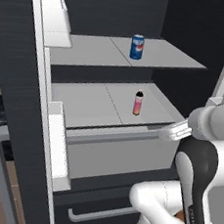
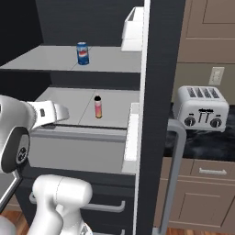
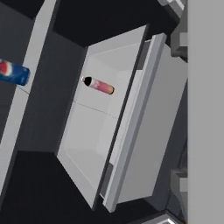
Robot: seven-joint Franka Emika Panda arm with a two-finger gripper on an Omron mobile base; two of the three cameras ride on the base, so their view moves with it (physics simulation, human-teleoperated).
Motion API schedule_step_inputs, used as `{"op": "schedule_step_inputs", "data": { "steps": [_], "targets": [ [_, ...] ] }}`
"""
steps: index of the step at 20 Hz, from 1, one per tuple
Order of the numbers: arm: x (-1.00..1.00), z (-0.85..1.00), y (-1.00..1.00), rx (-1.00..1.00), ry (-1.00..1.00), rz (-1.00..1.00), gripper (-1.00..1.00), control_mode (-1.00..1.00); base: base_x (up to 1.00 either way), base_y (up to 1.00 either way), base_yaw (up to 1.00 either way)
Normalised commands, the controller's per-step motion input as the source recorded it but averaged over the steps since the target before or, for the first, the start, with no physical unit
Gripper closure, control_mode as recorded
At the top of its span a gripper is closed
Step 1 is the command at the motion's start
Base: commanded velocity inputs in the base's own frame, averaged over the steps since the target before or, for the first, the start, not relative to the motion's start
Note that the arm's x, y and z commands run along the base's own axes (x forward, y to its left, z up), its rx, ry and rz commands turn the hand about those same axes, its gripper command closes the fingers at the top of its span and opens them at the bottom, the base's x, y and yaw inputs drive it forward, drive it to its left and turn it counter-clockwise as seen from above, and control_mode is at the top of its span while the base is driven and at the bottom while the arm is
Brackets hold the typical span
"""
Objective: Open the fridge, grab two sodas, and place both sodas inside the bowl with ice on the dining counter.
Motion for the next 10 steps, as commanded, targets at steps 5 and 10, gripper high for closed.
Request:
{"op": "schedule_step_inputs", "data": {
  "steps": [5, 10],
  "targets": [
    [0.43, -0.42, 0.0, 0.02, -0.15, 0.0, -1.0, -1.0, 0.0, 0.0, 0.0],
    [0.28, -0.58, -0.03, 0.0, -0.17, 0.0, -1.0, -1.0, 0.0, 0.0, 0.0]
  ]
}}
